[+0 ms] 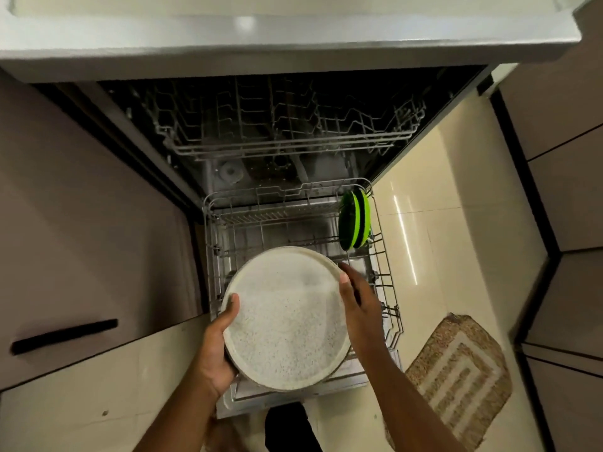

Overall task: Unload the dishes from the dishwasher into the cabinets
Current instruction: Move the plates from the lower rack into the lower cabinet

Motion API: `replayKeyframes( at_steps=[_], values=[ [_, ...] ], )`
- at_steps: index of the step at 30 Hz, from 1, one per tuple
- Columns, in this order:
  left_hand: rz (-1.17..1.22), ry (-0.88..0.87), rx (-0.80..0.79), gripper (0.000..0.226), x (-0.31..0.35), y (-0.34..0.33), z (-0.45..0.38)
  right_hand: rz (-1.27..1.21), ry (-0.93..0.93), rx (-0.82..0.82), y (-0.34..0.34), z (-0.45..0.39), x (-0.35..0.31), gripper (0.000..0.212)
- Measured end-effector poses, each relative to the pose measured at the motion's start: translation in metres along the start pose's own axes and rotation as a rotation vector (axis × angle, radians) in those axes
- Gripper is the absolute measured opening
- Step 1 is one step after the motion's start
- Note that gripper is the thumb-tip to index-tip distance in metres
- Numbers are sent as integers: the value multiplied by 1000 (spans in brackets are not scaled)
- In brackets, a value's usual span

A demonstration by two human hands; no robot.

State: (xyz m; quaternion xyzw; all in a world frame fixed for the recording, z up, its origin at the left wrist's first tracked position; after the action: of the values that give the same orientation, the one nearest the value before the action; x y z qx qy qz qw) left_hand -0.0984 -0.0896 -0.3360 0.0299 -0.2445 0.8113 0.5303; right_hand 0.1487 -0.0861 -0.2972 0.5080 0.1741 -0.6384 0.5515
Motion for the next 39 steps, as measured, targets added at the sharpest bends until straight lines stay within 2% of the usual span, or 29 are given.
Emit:
replayKeyframes(
  at_steps=[4,8,14,18,21,26,29,32,35,39],
  values=[
    [-23,-12,12,46,6,-17,-30,208,46,175,39,-73,0,35],
    [-37,-34,21,41,14,-32,-53,488,35,232,58,-158,2,32],
    [-35,-37,24,47,17,-33,-89,913,42,57,25,-226,13,29],
    [-39,-22,39,50,18,-29,-100,1029,-38,-10,9,-236,21,26],
    [-24,-19,38,48,20,-30,-101,1036,-57,4,8,-244,24,22],
    [3,-33,25,44,24,-29,-99,910,-58,51,16,-239,17,24],
    [7,-45,21,45,25,-27,-97,1022,17,114,32,-228,-3,29],
    [8,-54,8,44,27,-28,-90,1035,176,199,56,-202,-28,30],
    [13,-72,-4,45,32,-25,-86,875,319,338,90,-169,-52,32],
    [41,-78,13,50,34,-11,-86,507,325,493,137,-120,-77,30]
  ],
)
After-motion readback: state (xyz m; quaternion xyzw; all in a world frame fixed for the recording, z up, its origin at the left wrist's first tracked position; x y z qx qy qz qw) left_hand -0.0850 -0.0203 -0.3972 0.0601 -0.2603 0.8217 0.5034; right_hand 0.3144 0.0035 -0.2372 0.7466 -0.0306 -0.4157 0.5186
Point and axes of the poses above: each hand's wrist, its own z-axis away from the middle knuckle, its own y-axis out of the back of the hand, x = y × z, the point moved 10 cm from there along -z, towards the middle knuckle, and after that the axes turned 1 degree about z, right-handed, at the moved point
